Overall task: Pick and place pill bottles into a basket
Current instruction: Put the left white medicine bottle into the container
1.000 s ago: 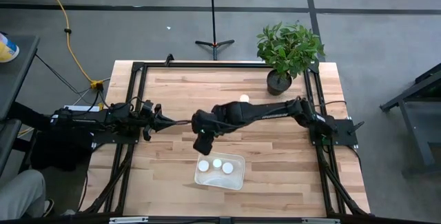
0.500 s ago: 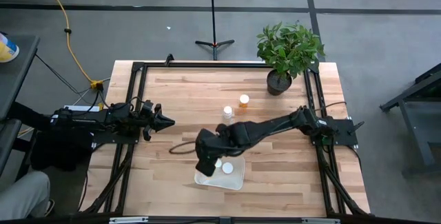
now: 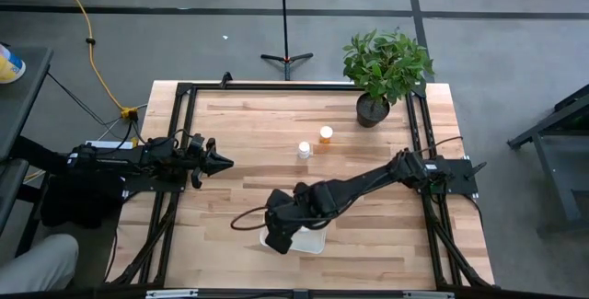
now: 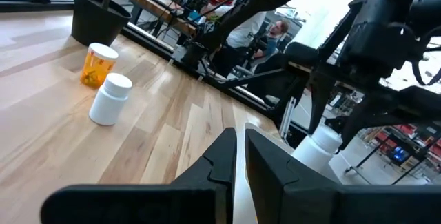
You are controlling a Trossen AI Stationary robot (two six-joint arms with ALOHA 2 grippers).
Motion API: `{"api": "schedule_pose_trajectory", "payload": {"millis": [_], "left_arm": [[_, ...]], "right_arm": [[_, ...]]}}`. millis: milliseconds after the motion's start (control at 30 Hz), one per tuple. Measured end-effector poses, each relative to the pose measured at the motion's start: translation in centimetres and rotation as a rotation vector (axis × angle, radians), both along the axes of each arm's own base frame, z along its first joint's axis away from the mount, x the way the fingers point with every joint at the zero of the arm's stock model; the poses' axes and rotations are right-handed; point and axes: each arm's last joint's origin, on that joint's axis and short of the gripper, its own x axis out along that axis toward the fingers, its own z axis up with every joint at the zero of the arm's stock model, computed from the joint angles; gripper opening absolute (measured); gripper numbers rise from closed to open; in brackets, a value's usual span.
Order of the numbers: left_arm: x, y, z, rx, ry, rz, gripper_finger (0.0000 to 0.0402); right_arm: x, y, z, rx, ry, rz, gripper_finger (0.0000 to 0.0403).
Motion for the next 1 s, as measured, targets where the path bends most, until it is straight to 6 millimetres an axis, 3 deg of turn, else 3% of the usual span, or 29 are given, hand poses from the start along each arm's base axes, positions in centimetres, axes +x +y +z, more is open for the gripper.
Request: {"api": "schedule_pose_trajectory", "payload": {"millis": [267, 633, 1000], "left_arm": [[0.0, 0.0, 0.0, -0.002, 0.001, 0.0, 0.0067], [0.1, 0.0, -0.1, -0.002, 0.008, 0.002, 0.0067], [0.2, 0.0, -0.2, -0.004, 0.025, 0.002, 0.0067]], "right_arm": [[0.3, 1.5, -2.1, 0.004, 0.047, 0.008, 0.0142], [1.1, 2.0, -4.7, 0.012, 0.103, 0.03, 0.0142], [2.5, -0.1, -5.4, 0.002, 0.094, 0.021, 0.0142]]}}
